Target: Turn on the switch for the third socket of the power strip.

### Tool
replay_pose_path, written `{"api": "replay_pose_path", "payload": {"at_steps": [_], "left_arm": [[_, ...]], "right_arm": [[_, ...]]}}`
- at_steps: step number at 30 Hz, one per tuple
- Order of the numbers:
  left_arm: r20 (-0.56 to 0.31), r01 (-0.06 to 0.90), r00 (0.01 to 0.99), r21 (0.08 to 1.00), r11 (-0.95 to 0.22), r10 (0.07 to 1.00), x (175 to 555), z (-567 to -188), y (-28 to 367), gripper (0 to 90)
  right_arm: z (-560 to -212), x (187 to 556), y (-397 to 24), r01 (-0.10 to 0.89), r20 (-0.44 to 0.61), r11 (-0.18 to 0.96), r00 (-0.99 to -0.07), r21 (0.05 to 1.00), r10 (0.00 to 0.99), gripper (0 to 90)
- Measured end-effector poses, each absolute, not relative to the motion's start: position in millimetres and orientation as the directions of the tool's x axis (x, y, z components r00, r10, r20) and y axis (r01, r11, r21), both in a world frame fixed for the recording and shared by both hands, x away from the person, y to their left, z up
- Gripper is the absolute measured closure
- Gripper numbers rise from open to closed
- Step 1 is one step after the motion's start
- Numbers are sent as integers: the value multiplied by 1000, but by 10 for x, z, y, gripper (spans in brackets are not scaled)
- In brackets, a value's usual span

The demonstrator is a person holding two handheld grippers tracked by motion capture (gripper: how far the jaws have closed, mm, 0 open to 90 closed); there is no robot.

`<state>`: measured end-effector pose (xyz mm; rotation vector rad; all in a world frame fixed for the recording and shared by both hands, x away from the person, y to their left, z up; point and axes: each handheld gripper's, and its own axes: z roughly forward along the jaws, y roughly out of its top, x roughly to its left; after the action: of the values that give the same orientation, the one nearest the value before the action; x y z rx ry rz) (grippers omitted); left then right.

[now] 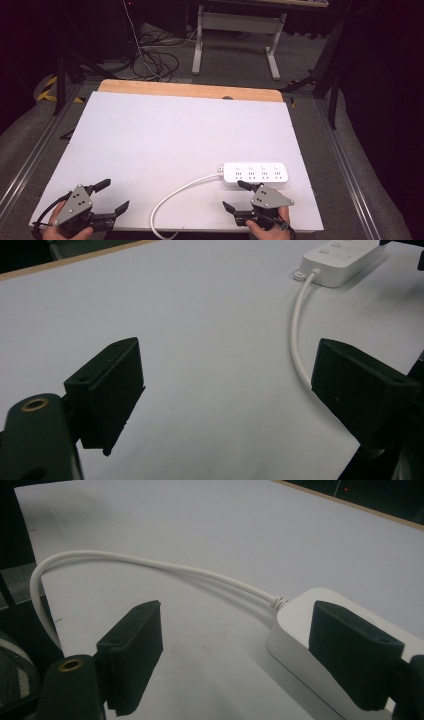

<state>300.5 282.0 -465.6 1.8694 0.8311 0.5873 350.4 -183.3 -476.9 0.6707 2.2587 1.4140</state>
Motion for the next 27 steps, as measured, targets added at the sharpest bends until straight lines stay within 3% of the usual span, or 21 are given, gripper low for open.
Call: {"api": "replay_pose_path", "payload": {"at_steps": [27], "left_arm": [[57,286,651,905,-314,757,2989,-4654,2819,150]], "right_arm": [[-4696,3483,-1818,194,-61,372,-815,908,576,230]]}}
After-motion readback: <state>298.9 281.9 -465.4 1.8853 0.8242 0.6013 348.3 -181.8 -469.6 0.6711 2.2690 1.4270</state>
